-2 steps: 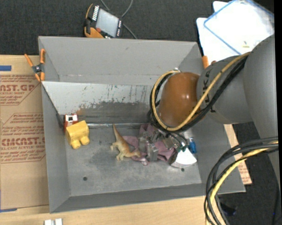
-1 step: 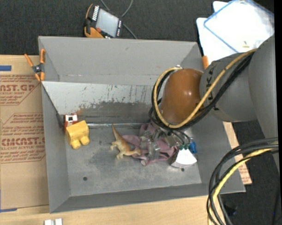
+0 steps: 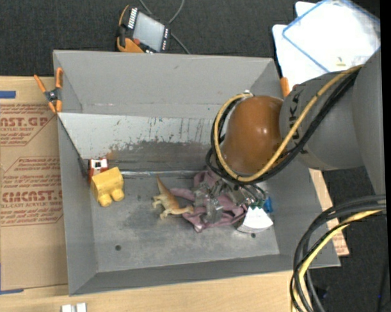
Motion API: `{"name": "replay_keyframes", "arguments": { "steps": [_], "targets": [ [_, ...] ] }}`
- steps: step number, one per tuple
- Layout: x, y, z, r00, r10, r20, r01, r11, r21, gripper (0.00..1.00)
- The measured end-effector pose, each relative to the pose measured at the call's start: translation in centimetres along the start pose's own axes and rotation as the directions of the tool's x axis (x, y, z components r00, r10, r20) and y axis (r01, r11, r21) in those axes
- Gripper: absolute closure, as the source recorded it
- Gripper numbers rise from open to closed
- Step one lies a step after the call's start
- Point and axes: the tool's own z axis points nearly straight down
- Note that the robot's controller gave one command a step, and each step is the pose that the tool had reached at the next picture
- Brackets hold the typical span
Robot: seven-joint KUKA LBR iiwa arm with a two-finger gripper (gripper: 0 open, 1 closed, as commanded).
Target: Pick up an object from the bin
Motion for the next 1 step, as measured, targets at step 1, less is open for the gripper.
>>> {"name": "replay_keyframes", "arguments": {
  "steps": [1],
  "targets": [
    [-1.35,0.34,-0.5,0.966,-0.259,-0.001,0.259,0.966,-0.002,1.0]
  ]
}}
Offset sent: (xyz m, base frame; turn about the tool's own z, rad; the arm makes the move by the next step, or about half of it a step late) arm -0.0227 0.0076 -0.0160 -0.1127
